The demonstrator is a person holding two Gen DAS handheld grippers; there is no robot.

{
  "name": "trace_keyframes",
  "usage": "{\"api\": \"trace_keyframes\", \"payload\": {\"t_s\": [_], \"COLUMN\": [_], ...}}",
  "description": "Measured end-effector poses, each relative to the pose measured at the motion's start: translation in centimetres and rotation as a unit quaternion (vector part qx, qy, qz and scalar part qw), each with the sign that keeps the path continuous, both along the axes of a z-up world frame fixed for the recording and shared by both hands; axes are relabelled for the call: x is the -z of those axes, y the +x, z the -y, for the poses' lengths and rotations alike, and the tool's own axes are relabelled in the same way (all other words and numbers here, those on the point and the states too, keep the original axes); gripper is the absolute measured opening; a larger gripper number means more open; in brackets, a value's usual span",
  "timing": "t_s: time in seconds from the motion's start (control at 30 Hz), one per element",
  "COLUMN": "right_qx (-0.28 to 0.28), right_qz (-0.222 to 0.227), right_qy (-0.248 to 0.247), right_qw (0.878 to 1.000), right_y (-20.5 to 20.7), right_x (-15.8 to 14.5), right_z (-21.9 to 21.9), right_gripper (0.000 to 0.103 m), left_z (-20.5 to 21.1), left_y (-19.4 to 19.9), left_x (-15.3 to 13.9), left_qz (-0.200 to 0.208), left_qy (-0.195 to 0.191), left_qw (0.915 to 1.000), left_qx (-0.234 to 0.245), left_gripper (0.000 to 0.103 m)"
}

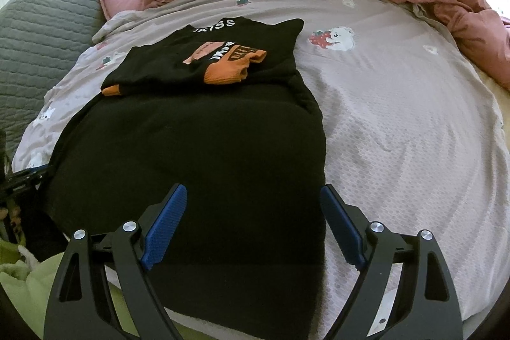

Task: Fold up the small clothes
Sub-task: 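Close the left tool on the hem while the right tool closes on the hem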

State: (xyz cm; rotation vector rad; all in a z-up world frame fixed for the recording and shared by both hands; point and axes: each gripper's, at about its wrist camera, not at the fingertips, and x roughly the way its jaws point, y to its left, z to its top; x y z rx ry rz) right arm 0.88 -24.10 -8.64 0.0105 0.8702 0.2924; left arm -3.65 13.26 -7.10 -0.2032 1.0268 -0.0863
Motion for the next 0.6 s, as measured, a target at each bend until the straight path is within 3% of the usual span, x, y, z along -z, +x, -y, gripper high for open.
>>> {"api": "trace_keyframes", "payload": {"t_s": [0.13, 0.23, 0.4, 0.6], "right_qx": [-0.002, 0.001, 0.004, -0.008], "right_qz": [-0.007, -0.017, -0.031, -0.049], "right_qy": [-0.001, 0.001, 0.014, 0.015], "right_qw": [1.0, 1.0, 0.999, 0.999], "right_y": [-0.4, -0.9, -1.5, -2.1], "right_x": [0.3, 0.9, 1.7, 2.2], "right_z": [0.7, 1.6, 2.9, 3.5], "right_gripper": [0.084, 0.084, 0.084, 0.055], "left_z": [0.4, 0.6, 0.8, 0.9], "left_y": [0.0, -0.1, -0.1, 0.1], "left_x": [-0.1, -0.4, -0.6, -0.1], "left_qz": [0.003, 0.01, 0.015, 0.003], "left_qy": [0.006, 0.006, 0.004, 0.005], "left_qw": [1.0, 0.9999, 0.9998, 0.9999], "left_qx": [0.005, 0.008, 0.014, 0.015], "left_gripper": [0.031, 0.02, 0.014, 0.015]}}
